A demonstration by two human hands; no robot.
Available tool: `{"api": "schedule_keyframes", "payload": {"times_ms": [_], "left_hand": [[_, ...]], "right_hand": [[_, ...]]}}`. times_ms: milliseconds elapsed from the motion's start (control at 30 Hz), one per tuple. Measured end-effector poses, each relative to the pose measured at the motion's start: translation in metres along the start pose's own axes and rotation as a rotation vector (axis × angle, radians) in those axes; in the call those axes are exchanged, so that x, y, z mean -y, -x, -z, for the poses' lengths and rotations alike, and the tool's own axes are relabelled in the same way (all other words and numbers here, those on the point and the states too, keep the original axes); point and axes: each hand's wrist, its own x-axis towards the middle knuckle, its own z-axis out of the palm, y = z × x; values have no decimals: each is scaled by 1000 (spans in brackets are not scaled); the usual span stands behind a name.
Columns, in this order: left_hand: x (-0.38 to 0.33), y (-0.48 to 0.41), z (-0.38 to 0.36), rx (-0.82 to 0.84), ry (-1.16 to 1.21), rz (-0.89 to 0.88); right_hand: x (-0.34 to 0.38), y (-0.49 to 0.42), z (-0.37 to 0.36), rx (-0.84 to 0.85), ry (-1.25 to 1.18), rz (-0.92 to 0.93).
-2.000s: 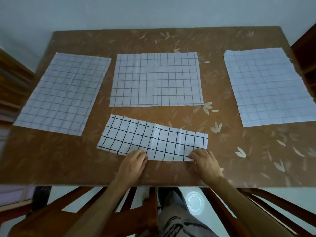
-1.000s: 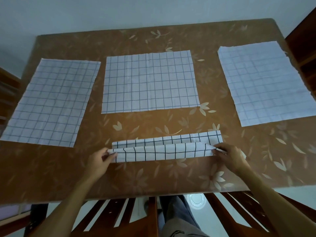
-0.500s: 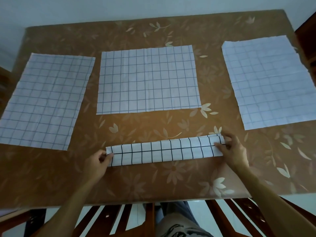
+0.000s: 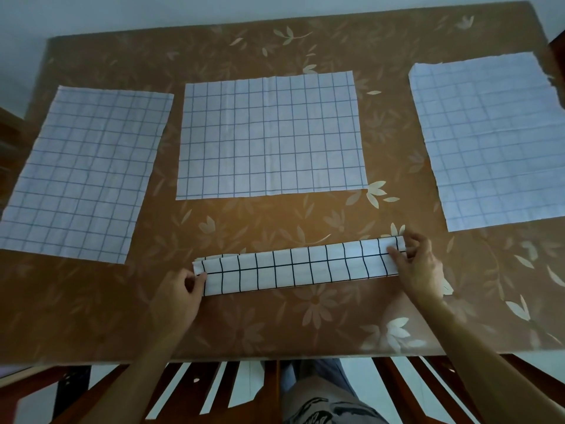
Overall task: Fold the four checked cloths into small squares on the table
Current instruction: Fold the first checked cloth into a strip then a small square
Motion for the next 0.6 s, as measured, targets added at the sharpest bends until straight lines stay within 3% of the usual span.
{"api": "schedule_keyframes", "payload": {"times_ms": [167,300,467,600], "left_hand": [[-14,3,1,-92,-86,14],[-58,13,-16,-145,-103,-394],[-125,40,-73,116,-179,-789],[-128,42,-93,224,-297,-750]], "right_hand": [[-9,-1,-7,-47,59,33],[-12,-3,-10,-65,81,48],[-12,-3,-10,-76,123,76],[-6,0,-13,-127,244,125]]}}
